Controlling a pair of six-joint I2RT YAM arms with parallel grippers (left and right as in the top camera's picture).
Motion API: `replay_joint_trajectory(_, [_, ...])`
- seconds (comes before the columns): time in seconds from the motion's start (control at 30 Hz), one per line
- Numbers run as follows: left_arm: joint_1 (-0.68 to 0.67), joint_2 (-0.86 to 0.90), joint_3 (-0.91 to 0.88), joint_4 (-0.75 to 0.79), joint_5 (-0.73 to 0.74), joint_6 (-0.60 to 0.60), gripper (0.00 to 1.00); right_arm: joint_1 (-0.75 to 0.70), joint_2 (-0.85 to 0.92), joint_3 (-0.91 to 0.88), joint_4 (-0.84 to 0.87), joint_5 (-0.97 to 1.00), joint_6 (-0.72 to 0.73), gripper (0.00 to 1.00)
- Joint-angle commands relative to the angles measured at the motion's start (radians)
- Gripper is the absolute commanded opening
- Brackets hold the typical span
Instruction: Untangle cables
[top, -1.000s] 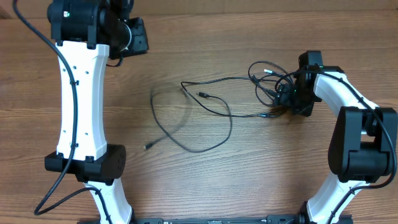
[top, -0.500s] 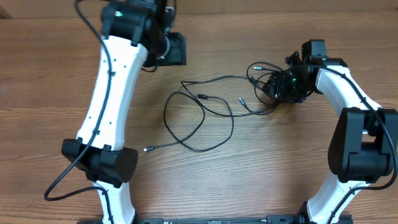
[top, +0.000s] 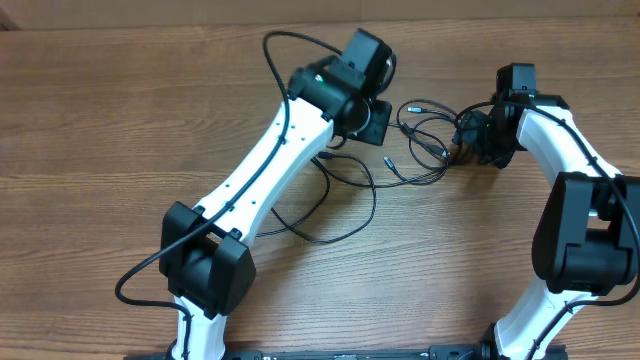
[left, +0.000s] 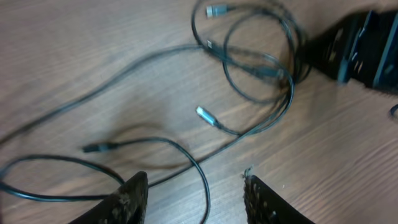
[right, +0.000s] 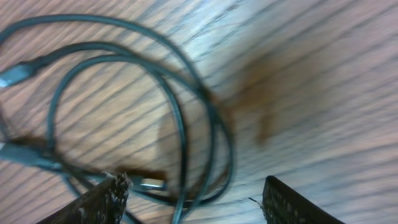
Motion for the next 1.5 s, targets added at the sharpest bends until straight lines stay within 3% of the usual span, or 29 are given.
replay_joint_trajectory(0.0, [-0.005,0.008,-0.078,0.038,-0.034,-0.051,0.5,0.029,-0.025,-0.053,0.01,-0.122,0.008,0.69])
replay_joint_trajectory(0.27, [0.023,0.009,-0.13,0.008,-0.133,-0.077,0.55,0.201,-0.025,-0.182,0.0,-0.137,0.008,0.73])
replay_joint_trajectory(0.53, [0.084,0.009,-0.13,-0.045,-0.176,-0.098,0.56,0.432,-0.025,-0.195,-0.042,-0.18,0.004,0.78])
replay_joint_trajectory(0.63, [0.117,0.009,-0.13,-0.074,-0.175,-0.108,0.66,0.478,-0.029,-0.183,-0.043,-0.168,0.004,0.75])
replay_joint_trajectory(0.67, [0.131,0.009,-0.13,-0.09,-0.174,-0.108,0.79,0.473,-0.037,-0.161,-0.064,-0.142,0.005,0.71])
replay_joint_trajectory(0.7, [0.137,0.009,-0.13,-0.097,-0.175,-0.108,0.84,0.465,-0.045,-0.144,-0.081,-0.123,0.005,0.68])
replay_joint_trajectory(0.8, [0.149,0.009,-0.13,-0.134,-0.183,-0.1,0.87,0.419,-0.082,-0.079,-0.147,-0.054,0.005,0.63])
replay_joint_trajectory(0.93, [0.161,0.009,-0.13,-0.16,-0.262,-0.095,0.83,0.347,-0.135,0.0,-0.155,0.016,0.004,0.48])
replay_joint_trajectory(1.03, [0.181,0.009,-0.13,-0.151,-0.254,-0.127,0.69,0.312,-0.139,0.008,-0.077,0.086,0.004,0.43])
replay_joint_trajectory(1.1, [0.19,0.009,-0.13,-0.14,-0.246,-0.127,0.56,0.291,-0.129,0.008,-0.025,0.162,0.004,0.46])
replay_joint_trajectory(1.2, [0.197,0.009,-0.13,-0.133,-0.216,-0.127,0.48,0.273,-0.106,0.004,0.037,0.228,0.003,0.52])
replay_joint_trajectory(1.27, [0.197,0.009,-0.13,-0.136,-0.215,-0.127,0.49,0.269,-0.093,-0.01,0.072,0.239,-0.008,0.61])
replay_joint_trajectory(1.47, [0.196,0.009,-0.132,-0.144,-0.216,-0.127,0.54,0.26,0.008,-0.043,0.108,0.31,-0.018,0.75])
